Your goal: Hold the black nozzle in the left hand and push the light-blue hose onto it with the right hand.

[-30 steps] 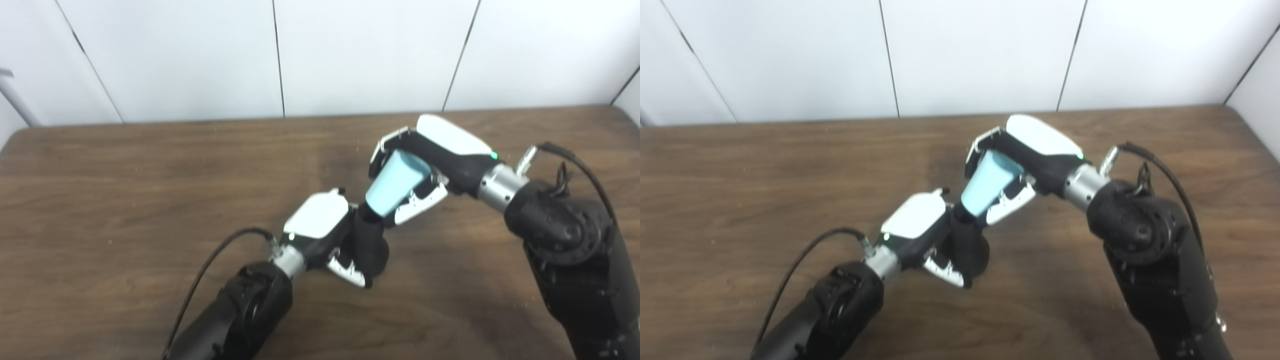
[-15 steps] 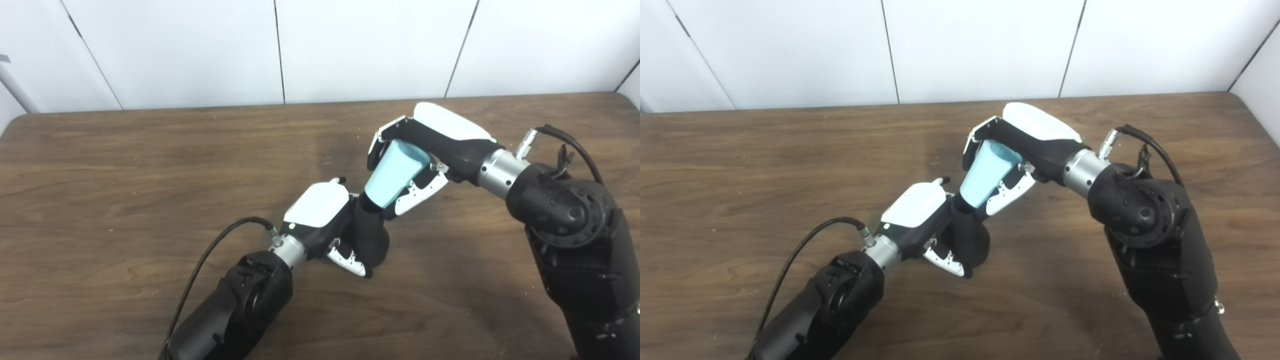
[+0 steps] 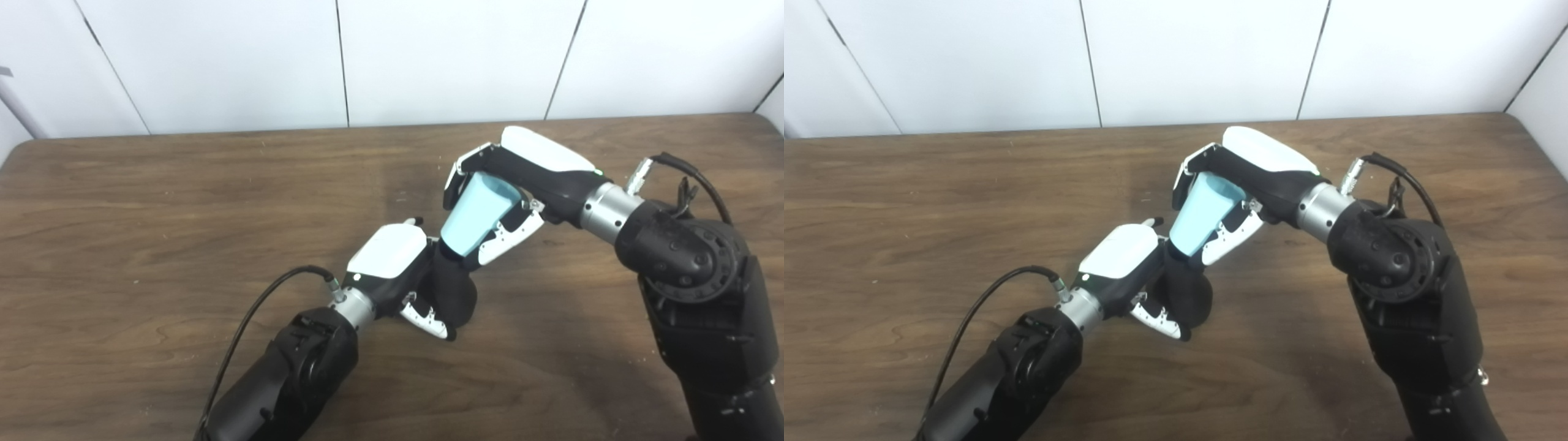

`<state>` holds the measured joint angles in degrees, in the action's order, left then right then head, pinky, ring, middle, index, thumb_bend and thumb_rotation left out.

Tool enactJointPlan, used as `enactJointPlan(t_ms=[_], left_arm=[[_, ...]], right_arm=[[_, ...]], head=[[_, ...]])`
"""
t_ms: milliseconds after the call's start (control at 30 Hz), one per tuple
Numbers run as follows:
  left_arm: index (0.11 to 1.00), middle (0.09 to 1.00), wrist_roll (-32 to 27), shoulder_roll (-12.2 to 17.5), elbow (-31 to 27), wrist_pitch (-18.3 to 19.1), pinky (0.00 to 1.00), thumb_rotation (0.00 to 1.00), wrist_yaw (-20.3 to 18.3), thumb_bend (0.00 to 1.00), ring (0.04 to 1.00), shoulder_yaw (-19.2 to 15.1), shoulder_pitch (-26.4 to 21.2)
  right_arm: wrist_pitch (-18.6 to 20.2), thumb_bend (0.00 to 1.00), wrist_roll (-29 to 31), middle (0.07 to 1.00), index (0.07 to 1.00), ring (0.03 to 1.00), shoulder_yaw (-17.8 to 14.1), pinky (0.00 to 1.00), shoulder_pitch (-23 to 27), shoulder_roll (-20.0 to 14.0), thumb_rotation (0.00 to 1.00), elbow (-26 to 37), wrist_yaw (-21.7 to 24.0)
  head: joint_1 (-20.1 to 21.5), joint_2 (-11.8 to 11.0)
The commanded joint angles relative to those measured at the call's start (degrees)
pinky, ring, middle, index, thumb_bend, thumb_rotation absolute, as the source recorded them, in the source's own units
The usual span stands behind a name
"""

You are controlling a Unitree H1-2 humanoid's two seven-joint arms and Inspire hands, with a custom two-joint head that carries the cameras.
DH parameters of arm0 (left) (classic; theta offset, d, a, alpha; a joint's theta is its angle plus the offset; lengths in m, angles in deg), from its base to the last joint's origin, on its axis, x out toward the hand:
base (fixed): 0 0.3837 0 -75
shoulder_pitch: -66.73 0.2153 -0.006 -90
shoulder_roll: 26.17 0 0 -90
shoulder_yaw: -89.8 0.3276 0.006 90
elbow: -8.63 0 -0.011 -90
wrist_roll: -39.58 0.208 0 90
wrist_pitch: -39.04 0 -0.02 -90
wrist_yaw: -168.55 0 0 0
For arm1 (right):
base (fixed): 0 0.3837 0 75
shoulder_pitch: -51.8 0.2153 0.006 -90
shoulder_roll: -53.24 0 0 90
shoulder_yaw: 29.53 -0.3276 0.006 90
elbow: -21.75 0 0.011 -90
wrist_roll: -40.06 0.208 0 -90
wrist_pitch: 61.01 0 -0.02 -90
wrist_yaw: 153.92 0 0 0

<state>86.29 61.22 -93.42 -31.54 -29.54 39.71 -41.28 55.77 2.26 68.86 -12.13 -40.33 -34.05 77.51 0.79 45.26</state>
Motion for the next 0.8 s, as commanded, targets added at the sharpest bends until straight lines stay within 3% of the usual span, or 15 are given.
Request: enactJointPlan(t_ms=[0, 567, 767], left_arm=[[0.452, 0.517, 0.1, 2.2, 5.6, 1.8, 1.00, 0.00, -8.8, 0.52, 0.710, 3.6, 4.6], [0.472, 0.497, 0.8, 1.9, 4.9, 2.8, 1.00, 0.00, -9.9, 0.52, 0.703, 3.9, 4.5], [0.461, 0.507, 1.0, 1.6, 4.9, 3.2, 1.00, 0.00, -10.2, 0.52, 0.707, 4.0, 4.3]], right_arm=[[0.1, 0.49, 0.2, 0.509, 0.521, 0.418, -1.0, 0.30, 3.7, 0.5, 0.00, 2.9, -0.5], [-0.1, 0.50, 0.4, 0.503, 0.520, 0.422, 1.4, 0.29, 2.3, -0.2, 0.00, 3.9, -0.9], [0.1, 0.50, 0.8, 0.505, 0.521, 0.423, 1.3, 0.30, 1.8, -0.8, 0.00, 3.6, 0.8]], head=[[0.1, 0.1], [-0.2, 0.8], [-0.3, 1.1]])
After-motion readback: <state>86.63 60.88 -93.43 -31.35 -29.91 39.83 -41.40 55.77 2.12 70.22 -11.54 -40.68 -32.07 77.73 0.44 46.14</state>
